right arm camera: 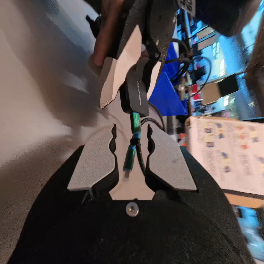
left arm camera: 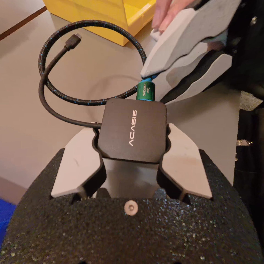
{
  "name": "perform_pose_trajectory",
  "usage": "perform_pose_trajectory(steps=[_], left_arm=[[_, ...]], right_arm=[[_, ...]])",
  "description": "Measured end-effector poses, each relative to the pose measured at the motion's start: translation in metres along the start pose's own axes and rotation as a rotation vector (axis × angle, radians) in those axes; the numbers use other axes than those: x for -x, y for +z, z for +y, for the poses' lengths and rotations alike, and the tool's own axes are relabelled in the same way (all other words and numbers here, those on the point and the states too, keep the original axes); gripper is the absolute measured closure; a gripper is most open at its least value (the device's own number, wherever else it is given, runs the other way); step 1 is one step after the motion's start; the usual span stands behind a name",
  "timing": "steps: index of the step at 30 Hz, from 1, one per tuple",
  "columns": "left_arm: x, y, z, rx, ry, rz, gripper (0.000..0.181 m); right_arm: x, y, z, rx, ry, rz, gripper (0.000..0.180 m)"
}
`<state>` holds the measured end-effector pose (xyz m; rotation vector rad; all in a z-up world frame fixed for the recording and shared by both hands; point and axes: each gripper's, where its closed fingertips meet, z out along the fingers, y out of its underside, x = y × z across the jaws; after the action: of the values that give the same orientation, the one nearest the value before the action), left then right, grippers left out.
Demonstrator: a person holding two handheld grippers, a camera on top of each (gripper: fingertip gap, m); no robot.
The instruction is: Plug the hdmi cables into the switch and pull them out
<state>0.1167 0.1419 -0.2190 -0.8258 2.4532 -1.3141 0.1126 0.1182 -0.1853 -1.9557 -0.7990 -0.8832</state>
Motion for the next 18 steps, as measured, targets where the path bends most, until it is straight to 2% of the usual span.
perform_pose_trajectory(steps=[1,4,7,8,13,18], left_arm=[[-0.001,-0.001,-0.002,-0.016,0.009,0.007,0.092],[-0.002,-0.004,-0.006,-0.041,0.102,-0.003,0.092],[-0.001,-0.004,-0.005,-0.023,0.198,-0.047,0.092],[0.000,-0.003,-0.005,-0.020,0.206,-0.055,0.092],[-0.004,0.001,-0.004,0.001,0.297,-0.064,0.092],[-0.014,0.009,-0.002,0.027,0.384,-0.050,0.092]], right_arm=[[-0.001,-0.003,0.000,-0.017,0.082,-0.022,0.134],[-0.001,-0.009,-0.005,-0.077,0.362,-0.128,0.117],[-0.001,-0.012,-0.011,-0.115,0.498,-0.194,0.118],[0.001,-0.013,-0.013,-0.122,0.526,-0.221,0.119],[0.002,-0.014,-0.015,-0.156,0.582,-0.260,0.153],[0.018,-0.011,-0.009,-0.104,0.585,-0.344,0.152]])
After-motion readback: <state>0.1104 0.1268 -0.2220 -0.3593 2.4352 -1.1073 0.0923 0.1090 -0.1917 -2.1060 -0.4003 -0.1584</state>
